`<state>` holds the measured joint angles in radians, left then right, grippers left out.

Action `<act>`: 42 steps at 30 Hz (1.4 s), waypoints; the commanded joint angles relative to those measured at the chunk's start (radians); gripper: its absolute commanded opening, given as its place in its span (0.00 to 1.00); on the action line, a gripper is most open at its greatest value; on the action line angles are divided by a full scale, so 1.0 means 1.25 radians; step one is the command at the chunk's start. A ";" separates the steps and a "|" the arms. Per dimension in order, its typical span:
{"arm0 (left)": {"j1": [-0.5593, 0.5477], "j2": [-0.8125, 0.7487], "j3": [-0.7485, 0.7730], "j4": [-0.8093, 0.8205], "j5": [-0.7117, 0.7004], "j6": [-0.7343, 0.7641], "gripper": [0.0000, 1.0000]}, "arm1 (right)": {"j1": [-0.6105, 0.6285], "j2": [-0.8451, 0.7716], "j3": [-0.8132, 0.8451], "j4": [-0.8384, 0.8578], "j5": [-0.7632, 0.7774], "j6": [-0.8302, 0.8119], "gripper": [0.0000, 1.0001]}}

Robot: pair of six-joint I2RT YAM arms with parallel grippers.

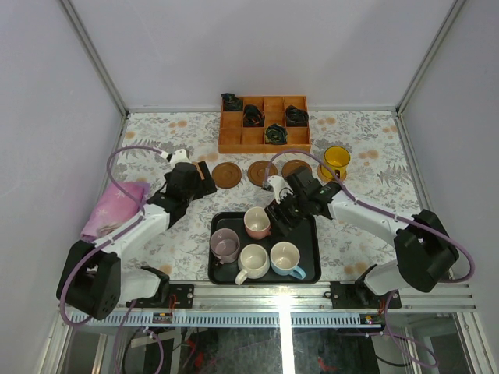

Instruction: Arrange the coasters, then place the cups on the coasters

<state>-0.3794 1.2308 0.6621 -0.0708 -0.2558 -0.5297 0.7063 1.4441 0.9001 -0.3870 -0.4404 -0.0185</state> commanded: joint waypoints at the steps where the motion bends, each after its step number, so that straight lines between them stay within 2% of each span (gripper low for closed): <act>1: 0.003 -0.027 -0.015 0.003 -0.026 -0.014 0.84 | 0.015 0.007 0.026 0.038 -0.025 -0.011 0.69; 12: 0.003 -0.064 -0.039 -0.018 -0.034 -0.016 0.84 | 0.027 0.014 0.001 0.103 -0.018 0.014 0.67; 20: 0.003 -0.075 -0.045 -0.019 -0.038 -0.020 0.84 | 0.030 0.042 0.000 0.103 -0.019 0.014 0.58; 28: 0.003 -0.073 -0.052 -0.010 -0.037 -0.029 0.84 | 0.033 0.050 0.014 0.074 -0.003 -0.003 0.29; 32: 0.003 -0.067 -0.051 -0.008 -0.036 -0.030 0.84 | 0.033 0.047 0.016 0.064 0.007 -0.008 0.02; 42: 0.003 -0.053 -0.038 0.002 -0.040 -0.023 0.84 | 0.041 -0.015 0.076 0.031 0.066 -0.021 0.00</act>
<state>-0.3794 1.1519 0.6056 -0.0994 -0.2779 -0.5541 0.7464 1.4982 0.9169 -0.3271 -0.4015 -0.0311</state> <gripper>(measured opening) 0.841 0.234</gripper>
